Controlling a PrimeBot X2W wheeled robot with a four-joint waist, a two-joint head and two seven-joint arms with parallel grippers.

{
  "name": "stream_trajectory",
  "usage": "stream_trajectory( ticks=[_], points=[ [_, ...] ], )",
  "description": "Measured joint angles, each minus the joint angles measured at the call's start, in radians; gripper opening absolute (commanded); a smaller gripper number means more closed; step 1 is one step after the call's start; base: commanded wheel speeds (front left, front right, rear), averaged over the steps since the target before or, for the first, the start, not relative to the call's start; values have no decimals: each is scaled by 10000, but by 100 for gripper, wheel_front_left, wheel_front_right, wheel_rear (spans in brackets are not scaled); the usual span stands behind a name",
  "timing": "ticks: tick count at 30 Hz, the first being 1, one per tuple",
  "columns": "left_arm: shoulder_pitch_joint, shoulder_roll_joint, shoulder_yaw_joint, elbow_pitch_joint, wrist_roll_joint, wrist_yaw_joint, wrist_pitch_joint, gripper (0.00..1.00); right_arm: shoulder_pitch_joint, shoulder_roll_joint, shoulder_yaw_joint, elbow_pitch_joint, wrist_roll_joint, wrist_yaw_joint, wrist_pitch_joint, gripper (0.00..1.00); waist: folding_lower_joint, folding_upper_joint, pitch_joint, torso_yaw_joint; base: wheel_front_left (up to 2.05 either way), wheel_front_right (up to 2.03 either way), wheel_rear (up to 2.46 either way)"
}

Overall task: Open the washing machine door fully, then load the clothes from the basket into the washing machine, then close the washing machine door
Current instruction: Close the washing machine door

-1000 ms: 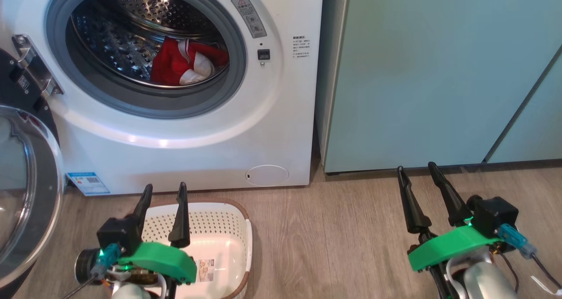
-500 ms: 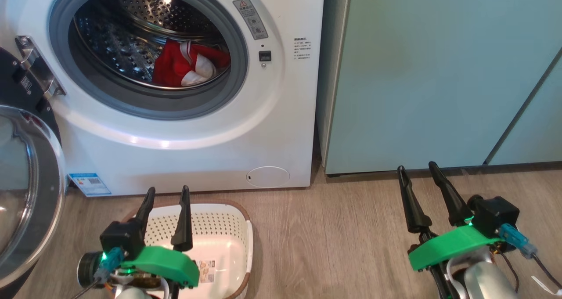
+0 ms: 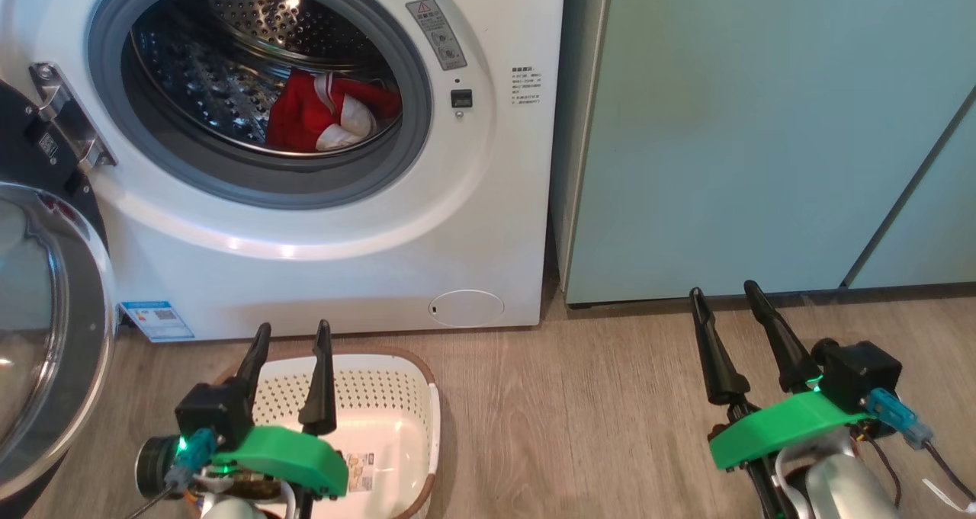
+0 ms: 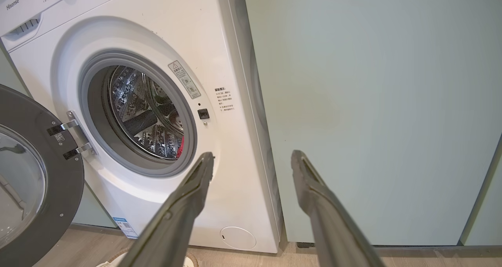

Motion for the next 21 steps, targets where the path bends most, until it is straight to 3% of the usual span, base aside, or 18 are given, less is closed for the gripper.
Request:
stream_trajectory(
  ticks=[16,21],
  points=[
    [0,0,-38,44,-21,98,2,100,0,0,12,2,0,0,0,100,0,0,-2,40,0,0,0],
    [0,2,-35,71,-251,102,2,100,0,0,15,2,0,0,0,100,0,-1,0,59,-79,79,0]
  ],
)
